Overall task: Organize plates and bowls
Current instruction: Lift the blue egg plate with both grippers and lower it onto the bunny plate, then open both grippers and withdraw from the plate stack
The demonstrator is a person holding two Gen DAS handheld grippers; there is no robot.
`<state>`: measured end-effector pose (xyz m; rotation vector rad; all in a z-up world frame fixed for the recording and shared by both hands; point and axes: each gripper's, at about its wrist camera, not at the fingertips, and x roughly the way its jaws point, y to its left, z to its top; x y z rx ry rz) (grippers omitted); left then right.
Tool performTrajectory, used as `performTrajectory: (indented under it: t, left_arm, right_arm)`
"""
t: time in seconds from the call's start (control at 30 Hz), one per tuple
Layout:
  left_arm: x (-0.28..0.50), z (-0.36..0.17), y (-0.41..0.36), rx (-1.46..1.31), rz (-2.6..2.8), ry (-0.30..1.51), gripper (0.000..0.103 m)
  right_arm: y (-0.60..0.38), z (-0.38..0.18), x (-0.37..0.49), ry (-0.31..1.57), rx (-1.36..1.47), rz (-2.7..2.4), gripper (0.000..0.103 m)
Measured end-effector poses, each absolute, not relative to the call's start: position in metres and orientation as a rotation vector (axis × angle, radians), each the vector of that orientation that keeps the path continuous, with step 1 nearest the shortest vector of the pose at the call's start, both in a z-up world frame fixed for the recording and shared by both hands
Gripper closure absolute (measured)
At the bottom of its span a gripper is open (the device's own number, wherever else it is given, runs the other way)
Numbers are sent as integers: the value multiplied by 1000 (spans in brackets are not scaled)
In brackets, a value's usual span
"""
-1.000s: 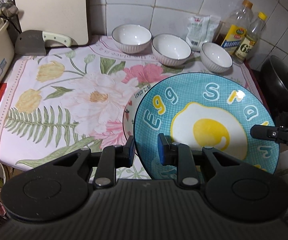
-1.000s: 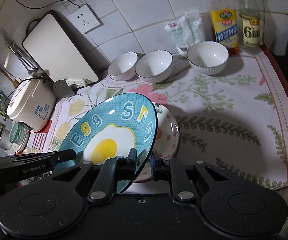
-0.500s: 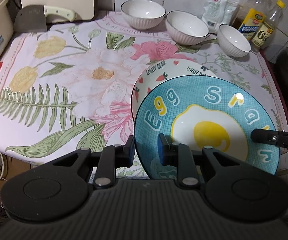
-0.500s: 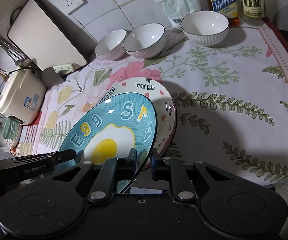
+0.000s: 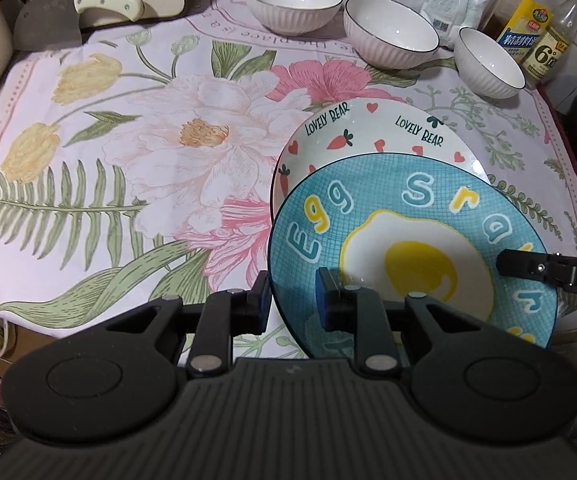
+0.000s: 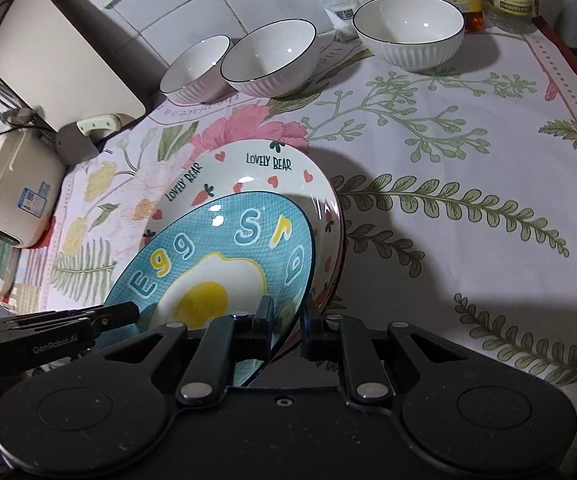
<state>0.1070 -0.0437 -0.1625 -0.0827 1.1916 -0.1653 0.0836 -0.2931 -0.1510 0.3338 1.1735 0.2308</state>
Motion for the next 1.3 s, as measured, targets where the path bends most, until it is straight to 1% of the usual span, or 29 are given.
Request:
performTrajectory:
  t: [0.17, 0.27, 0.47, 0.53, 0.73, 0.83, 0.97, 1.2, 1.3]
  left_arm:
    - [113, -167, -44, -87, -172, 1204, 82]
    - [118, -169, -44, -93, -177, 1218, 82]
    - [127, -173, -42, -126, -185, 1252, 82]
    - [129, -174, -42, -133, -186, 1261, 82]
    - [136, -177, -45, -133, -185, 1285, 82]
    - [137, -177, -50, -101, -186, 1288, 82]
    - [136, -176, -54, -72, -183, 1288, 82]
    - [129, -167, -56, -74, -196, 1307, 80]
    - [119, -159, -58, -66, -196, 1312, 75]
  right_arm:
    - [-287, -154, 92, 1172, 279, 214, 83]
    - [-284, -157, 99, 1174, 244, 202, 81]
    - [-269, -156, 112, 1165, 119, 179, 74]
    - [-265, -156, 115, 1161, 87, 173, 69]
    - [-248, -156, 120, 1127, -53, 145, 62]
    - [-235, -161, 119, 1106, -207, 118, 60]
    - [-229, -164, 117, 1081, -249, 118, 58]
    - [-237, -153, 113, 1085, -144, 111, 59]
    - [-245, -142, 105, 1094, -55, 143, 58]
